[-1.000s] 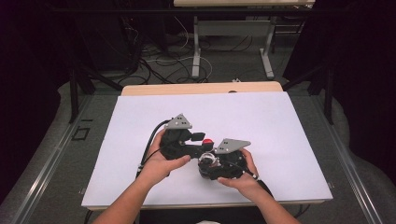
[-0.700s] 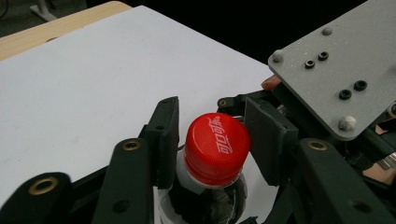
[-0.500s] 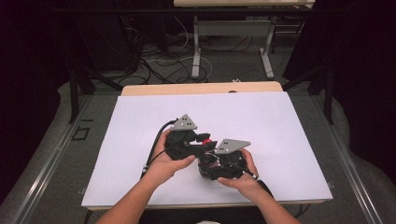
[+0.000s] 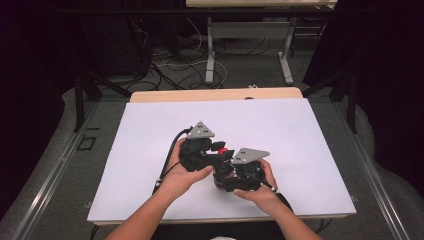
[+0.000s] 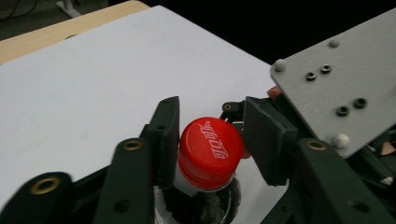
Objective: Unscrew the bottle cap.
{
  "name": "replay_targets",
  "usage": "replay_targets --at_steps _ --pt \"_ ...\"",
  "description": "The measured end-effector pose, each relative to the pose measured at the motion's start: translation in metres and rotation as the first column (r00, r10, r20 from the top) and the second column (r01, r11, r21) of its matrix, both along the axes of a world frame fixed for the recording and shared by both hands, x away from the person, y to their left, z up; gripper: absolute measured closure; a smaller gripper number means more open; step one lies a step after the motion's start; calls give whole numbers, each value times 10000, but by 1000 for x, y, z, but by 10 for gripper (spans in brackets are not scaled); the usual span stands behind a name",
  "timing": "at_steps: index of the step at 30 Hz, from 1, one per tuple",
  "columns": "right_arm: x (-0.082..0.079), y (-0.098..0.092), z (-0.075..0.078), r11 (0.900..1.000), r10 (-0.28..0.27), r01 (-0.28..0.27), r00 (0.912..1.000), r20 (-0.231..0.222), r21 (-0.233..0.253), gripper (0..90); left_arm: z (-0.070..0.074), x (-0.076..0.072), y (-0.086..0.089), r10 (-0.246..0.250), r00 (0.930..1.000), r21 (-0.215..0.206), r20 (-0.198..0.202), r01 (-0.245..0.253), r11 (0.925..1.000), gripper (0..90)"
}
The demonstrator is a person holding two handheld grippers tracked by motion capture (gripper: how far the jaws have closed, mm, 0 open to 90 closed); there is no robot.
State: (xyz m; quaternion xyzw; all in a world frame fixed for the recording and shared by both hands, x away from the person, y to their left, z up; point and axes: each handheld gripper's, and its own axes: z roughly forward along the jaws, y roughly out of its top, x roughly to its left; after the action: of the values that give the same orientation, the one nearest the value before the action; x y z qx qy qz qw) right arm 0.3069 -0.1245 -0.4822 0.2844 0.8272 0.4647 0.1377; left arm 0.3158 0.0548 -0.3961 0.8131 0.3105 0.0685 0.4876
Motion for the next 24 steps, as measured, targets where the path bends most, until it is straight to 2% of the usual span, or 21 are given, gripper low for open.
replay_targets --at_steps 2,6,8,10,14,16,18,20,21,24 --pt "0 0 0 10000 -66 66 10000 12 -5 296 2 -1 4 -206 9997 25 114 205 9998 503" --pt "0 0 0 10000 -30 30 10000 -10 12 296 3 -1 9 -276 9992 98 274 273 9996 485" --pt "0 0 0 10000 66 -66 10000 -26 11 296 1 -1 12 -332 9993 142 173 329 9994 484" --pt "0 0 1 10000 56 -56 10000 -24 -2 296 0 1 14 -379 9990 258 255 372 9990 485" --pt "0 1 1 10000 54 -54 10000 10 -12 296 -3 3 16 -487 9988 109 66 486 9988 481" --pt "-1 1 0 9999 140 -140 9999 -54 -31 296 -3 4 16 -662 9976 168 211 659 9977 492" --pt "-1 1 0 9999 161 -161 9999 -34 -10 296 -3 4 16 -876 9961 124 83 875 9961 541" --pt "-1 1 1 9998 189 -189 9998 0 -28 296 -3 5 14 -951 9954 72 111 950 9954 549" --pt "-1 2 0 9998 192 -192 9998 -9 4 296 -3 5 14 -1235 9918 161 330 1230 9923 584" --pt "-1 1 1 9992 390 -390 9992 -17 -125 296 -3 5 13 -1446 9881 300 525 1432 9892 597"
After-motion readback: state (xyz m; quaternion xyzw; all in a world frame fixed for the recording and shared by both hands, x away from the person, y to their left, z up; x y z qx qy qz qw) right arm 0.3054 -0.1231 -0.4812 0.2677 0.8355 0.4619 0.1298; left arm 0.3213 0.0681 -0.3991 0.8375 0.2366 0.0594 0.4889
